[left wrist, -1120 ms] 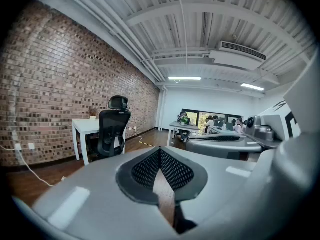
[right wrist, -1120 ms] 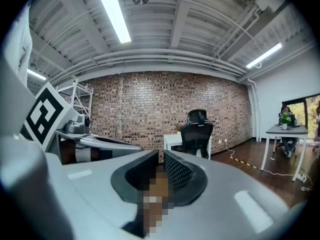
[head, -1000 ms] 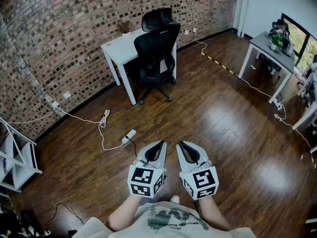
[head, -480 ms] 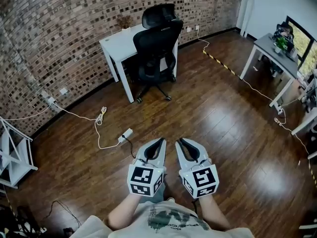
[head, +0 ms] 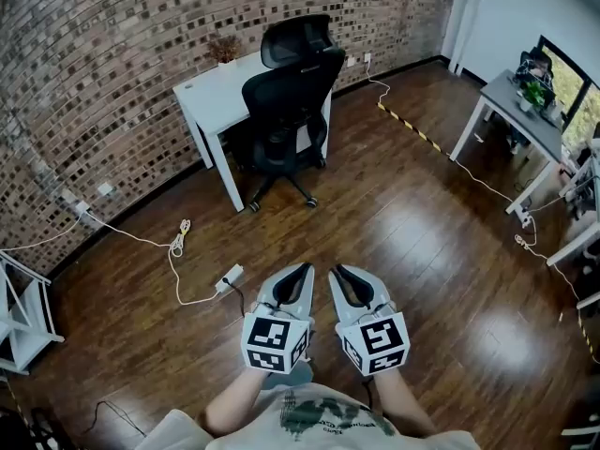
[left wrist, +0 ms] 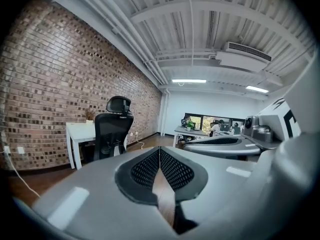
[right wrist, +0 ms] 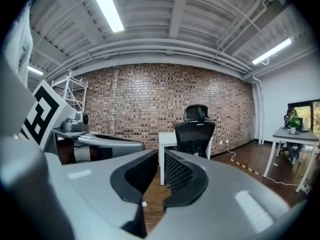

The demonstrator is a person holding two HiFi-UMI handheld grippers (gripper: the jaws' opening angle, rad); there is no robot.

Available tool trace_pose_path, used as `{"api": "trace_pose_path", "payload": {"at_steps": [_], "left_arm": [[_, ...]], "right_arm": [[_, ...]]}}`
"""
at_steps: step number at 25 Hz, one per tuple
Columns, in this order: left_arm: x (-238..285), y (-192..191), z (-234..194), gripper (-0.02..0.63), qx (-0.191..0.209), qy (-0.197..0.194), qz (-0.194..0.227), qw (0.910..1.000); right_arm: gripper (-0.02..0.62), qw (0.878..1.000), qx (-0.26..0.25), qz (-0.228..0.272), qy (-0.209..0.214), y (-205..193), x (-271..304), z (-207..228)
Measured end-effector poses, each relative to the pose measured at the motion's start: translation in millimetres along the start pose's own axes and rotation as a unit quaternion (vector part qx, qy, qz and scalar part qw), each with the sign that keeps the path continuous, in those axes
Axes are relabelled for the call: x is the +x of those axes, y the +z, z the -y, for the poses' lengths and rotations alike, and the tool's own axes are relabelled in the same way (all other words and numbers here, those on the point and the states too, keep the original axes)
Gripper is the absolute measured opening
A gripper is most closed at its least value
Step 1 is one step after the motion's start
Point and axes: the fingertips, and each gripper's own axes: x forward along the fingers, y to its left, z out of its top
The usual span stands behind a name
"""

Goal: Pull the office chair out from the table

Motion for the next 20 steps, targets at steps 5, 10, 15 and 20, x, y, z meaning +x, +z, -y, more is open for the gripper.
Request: {"api": "trace_pose_path", "payload": {"at_steps": [5,10,15,20], "left_arm": [[33.6,17.1,-32.7,0.017,-0.005,-0.013,-0.003,0.9999],[59.7,30.5,-61.3,0.017,-0.009,-0.022,0.002,0.9997],[80.2,41.7,-83.8,0.017,-0.011,-0.031,0.01,0.9994],[98.9,46.7,-100.2,0.015,-0.015,-0.035,0.008,0.9992]], "right_arm": [[0.025,1.0,-0.002,-0.005,-0.011,15.2,45.1,15.3],[0.025,1.0,-0.01,-0.008,-0.019,26.8,83.2,25.6],[0.025,0.999,-0.012,-0.007,-0.03,32.9,110.1,35.3],[0.025,0.999,-0.017,-0.01,-0.037,38.3,132.4,47.5]]}}
